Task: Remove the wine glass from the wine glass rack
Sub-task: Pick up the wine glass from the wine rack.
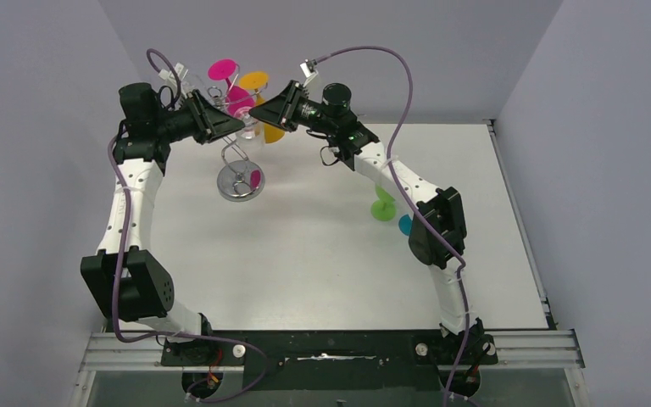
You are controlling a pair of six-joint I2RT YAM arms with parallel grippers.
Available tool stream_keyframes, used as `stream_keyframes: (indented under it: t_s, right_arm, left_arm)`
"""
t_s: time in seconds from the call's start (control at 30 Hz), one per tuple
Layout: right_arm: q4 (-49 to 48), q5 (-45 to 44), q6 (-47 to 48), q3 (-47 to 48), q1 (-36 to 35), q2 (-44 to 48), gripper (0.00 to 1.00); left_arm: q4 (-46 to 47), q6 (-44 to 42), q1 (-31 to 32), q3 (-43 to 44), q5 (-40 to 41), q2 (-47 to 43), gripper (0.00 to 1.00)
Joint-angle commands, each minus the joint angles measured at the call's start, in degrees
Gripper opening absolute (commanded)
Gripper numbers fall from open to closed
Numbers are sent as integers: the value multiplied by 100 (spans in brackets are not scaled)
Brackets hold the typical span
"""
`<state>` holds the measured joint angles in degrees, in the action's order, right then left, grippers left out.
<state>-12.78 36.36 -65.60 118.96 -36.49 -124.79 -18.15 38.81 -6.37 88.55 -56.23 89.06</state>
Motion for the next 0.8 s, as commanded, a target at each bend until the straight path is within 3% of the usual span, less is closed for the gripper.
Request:
stream_keyframes:
  t_s: [0.0, 0.2, 0.6, 0.77]
  right_arm:
    - [-357, -55, 306, 296, -54, 249, 0]
    - [-420, 36, 348, 279, -90, 245, 0]
    - [-567, 94, 535, 75, -172, 351, 0]
    - [-513, 269, 756, 115, -219, 381, 0]
  left_arm:
    - [632, 445, 57, 133, -17, -112, 23]
    - [1617, 1254, 98, -331, 43, -254, 22]
    - [1479, 1301, 145, -420, 690, -380, 25]
    - [1333, 1264, 201, -268, 821, -311, 12]
